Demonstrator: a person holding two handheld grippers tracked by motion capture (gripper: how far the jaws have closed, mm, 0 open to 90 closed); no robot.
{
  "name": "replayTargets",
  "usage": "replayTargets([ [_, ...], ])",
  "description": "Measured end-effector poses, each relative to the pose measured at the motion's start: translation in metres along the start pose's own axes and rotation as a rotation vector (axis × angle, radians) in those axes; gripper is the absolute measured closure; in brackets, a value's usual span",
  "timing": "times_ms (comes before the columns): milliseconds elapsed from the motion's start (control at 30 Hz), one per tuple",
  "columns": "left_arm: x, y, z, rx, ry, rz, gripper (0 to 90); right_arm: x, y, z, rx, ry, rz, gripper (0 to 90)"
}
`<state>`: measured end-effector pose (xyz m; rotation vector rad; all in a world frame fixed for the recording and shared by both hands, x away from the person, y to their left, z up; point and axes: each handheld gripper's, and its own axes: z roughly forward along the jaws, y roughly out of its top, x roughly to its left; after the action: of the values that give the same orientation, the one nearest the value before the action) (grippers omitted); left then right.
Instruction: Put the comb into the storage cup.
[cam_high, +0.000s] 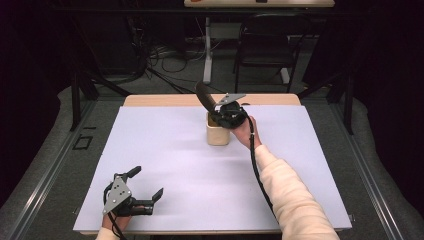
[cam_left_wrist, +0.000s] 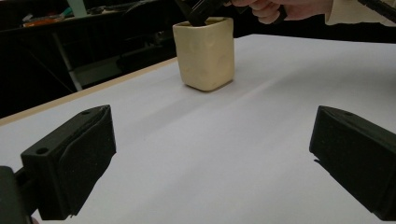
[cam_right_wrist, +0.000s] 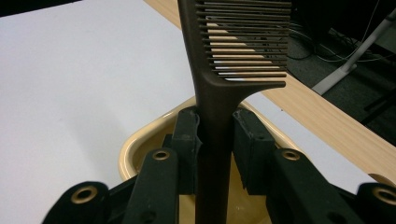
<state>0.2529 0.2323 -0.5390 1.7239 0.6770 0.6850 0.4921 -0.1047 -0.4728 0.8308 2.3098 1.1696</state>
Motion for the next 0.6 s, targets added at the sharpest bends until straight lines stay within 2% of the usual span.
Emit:
replayTargets([
  [600,0.0001,0.0,-0.0001,0.0,0.001,0.001,0.5,0.0009,-0.0004,0.001,0.04,-0.015,-0.022,69.3],
])
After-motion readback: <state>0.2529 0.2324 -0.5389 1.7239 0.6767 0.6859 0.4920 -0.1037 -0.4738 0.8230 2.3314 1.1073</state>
